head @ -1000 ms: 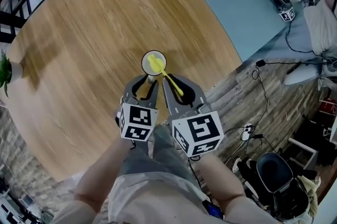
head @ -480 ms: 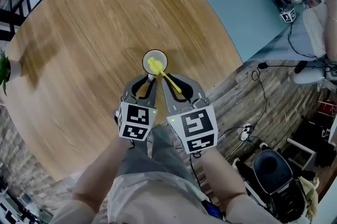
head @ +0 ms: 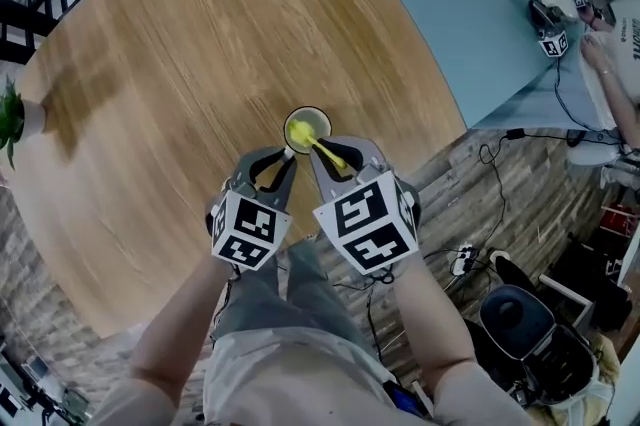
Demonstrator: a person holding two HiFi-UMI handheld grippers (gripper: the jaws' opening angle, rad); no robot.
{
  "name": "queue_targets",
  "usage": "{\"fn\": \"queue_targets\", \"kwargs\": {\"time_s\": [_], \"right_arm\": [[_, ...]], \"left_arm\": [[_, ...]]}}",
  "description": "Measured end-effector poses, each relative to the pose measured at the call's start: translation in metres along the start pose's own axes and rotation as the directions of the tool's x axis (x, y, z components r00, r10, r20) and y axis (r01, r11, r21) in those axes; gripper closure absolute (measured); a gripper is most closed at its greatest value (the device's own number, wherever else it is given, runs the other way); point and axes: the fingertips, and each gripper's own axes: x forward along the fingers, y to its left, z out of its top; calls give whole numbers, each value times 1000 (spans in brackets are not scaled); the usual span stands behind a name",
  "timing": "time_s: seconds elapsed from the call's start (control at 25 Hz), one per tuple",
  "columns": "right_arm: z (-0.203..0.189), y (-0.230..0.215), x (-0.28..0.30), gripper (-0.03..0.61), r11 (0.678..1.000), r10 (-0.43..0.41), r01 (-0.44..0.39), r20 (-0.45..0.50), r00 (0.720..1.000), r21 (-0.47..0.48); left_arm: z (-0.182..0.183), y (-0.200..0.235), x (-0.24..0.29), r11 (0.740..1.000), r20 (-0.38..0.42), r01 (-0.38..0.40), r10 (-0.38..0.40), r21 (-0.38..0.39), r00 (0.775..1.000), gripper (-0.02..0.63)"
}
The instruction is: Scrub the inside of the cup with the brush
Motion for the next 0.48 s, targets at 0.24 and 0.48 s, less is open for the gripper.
{"fn": "queue_targets", "kwargs": {"time_s": [0.24,0.48], "right_arm": [[1,11,17,546,992,50,-61,-97,994,-106],[5,6,31,546,989,41,-58,-125,991,-136]], "left_arm": [[-7,-2,-5,999,-30,46,-46,3,998,558],[-10,-4,-11,996,-24,84,-85,-14,996,560]]}}
